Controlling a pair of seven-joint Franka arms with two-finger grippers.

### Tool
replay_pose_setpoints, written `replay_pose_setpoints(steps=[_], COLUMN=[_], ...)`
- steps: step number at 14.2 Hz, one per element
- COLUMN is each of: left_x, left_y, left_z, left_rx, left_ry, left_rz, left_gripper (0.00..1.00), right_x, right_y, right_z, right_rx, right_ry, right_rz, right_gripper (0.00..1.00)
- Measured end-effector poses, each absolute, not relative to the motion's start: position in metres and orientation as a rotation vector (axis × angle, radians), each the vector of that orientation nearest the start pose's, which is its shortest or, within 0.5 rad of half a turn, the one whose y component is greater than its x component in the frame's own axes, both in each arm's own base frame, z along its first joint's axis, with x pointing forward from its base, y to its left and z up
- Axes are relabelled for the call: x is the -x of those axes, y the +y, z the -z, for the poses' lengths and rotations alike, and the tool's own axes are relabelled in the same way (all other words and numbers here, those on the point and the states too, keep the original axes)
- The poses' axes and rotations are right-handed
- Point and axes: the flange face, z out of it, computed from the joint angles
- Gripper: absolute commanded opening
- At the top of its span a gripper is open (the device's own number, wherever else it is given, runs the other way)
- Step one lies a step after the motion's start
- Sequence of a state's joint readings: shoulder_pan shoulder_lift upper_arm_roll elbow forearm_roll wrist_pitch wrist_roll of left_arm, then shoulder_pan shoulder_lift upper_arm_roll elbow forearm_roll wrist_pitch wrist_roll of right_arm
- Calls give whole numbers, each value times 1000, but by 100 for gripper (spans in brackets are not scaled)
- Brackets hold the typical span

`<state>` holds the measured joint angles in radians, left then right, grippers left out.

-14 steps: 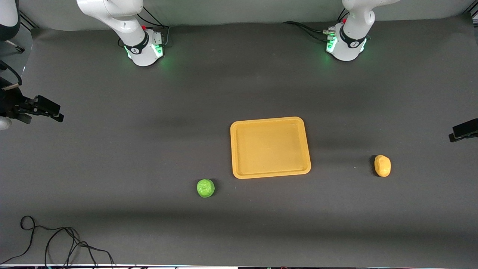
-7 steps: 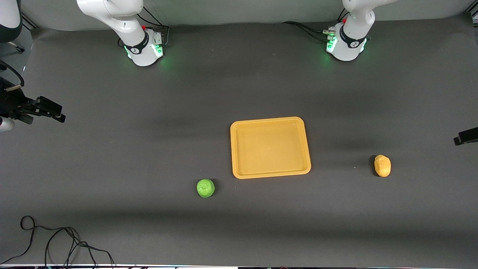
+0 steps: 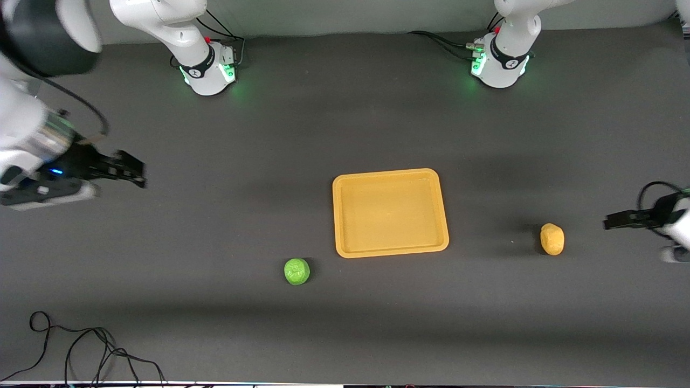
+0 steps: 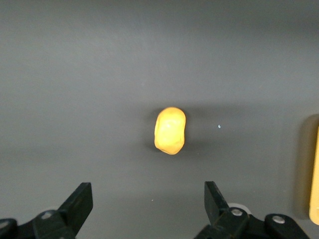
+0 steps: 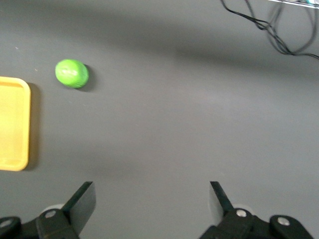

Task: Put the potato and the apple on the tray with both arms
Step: 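Reach the left gripper to the potato while the right gripper reaches the apple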

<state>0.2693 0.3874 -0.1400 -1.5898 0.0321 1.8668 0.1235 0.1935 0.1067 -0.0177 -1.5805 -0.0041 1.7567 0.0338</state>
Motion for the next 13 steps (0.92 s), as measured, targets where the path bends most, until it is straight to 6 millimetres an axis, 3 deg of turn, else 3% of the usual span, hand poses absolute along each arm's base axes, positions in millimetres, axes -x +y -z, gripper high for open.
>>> replay_pose_setpoints(steps=[4, 8, 11, 12, 13], left_x=[-651, -653, -649, -649, -649], left_y=[76, 77, 77, 77, 78], left_z=[-319, -250, -203, -195, -189], left_rx=[3187, 3203, 3213, 3215, 3217], left_ry=[54, 143, 203, 224, 248], left_rz=[-298, -346, -411, -406, -401], left_gripper=[91, 84, 80, 69, 53], right_x=[-598, -612, -627, -632, -637], right_y=[216, 308, 327, 327, 328], right_z=[-531, -495, -467, -455, -444], right_rx=[3113, 3109, 3137, 3144, 3145], right_ry=[-139, -123, -119, -115, -112], right_rz=[159, 175, 165, 155, 157], right_gripper=[100, 100, 100, 100, 100])
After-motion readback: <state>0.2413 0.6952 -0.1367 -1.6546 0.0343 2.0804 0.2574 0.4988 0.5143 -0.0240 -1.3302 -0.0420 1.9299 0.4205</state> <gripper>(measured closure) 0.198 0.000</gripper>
